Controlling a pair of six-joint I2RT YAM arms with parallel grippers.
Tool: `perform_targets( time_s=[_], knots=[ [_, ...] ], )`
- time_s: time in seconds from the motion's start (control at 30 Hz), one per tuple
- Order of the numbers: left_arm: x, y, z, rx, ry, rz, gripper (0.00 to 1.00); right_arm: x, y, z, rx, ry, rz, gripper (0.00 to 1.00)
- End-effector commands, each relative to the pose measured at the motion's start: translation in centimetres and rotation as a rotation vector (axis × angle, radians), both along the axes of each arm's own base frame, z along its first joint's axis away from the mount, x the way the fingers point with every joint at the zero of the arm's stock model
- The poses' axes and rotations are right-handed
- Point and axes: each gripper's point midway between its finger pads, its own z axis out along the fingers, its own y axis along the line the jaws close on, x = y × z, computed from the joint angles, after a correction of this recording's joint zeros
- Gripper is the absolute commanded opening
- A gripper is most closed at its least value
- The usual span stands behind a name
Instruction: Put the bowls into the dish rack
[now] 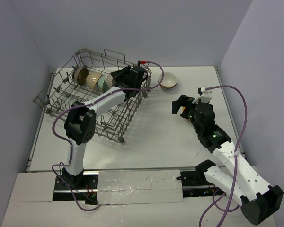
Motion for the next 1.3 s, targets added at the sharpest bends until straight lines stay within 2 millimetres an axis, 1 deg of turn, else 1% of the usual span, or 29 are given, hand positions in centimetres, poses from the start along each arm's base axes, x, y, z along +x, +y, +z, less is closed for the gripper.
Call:
perform_targets(
  time_s=[0.0,0.07,0.23,0.33,0.5,0.53,0.87,0.93,1.07,1.27],
  knots=[
    [-0.4,-1.0,-2.7,0.042,0.068,-0.013,0.21,0.1,-0.1,1.3,0.008,-0.05,-0.006,0.98],
    [-0.5,-1.1,-2.7,0.033,0.07,-0.019,0.25,0.1,-0.1,1.3,0.008,-0.051,-0.008,0.98],
    [-0.5,-1.3,-2.8,0.022,0.073,-0.026,0.29,0.1,-0.2,1.3,0.008,-0.052,-0.009,0.98],
    [-0.5,-1.6,-2.9,0.007,0.073,-0.035,0.33,0.1,-0.1,1.3,0.01,-0.051,-0.008,0.98],
    [-0.6,-1.9,-3.4,-0.011,0.096,-0.05,0.45,0.1,-0.2,1.4,0.007,-0.052,-0.007,0.98],
    [-0.6,-1.9,-3.5,-0.015,0.096,-0.049,0.48,0.1,-0.1,1.5,0.008,-0.054,-0.007,0.98],
    [-0.6,-2.6,-4.6,-0.09,0.141,-0.082,0.68,0.0,-0.1,1.6,0.011,-0.056,0.0,0.98],
    [-0.5,-2.6,-4.9,-0.11,0.154,-0.085,0.72,0.0,0.0,1.8,0.014,-0.059,0.001,0.98],
    [-0.2,-1.9,-5.3,-0.135,0.173,-0.075,0.79,0.0,0.0,1.8,0.011,-0.059,0.005,0.98],
    [-0.1,-2.2,-5.5,-0.222,0.184,-0.096,0.89,0.0,0.2,1.7,0.01,-0.054,0.014,0.98]
  ],
)
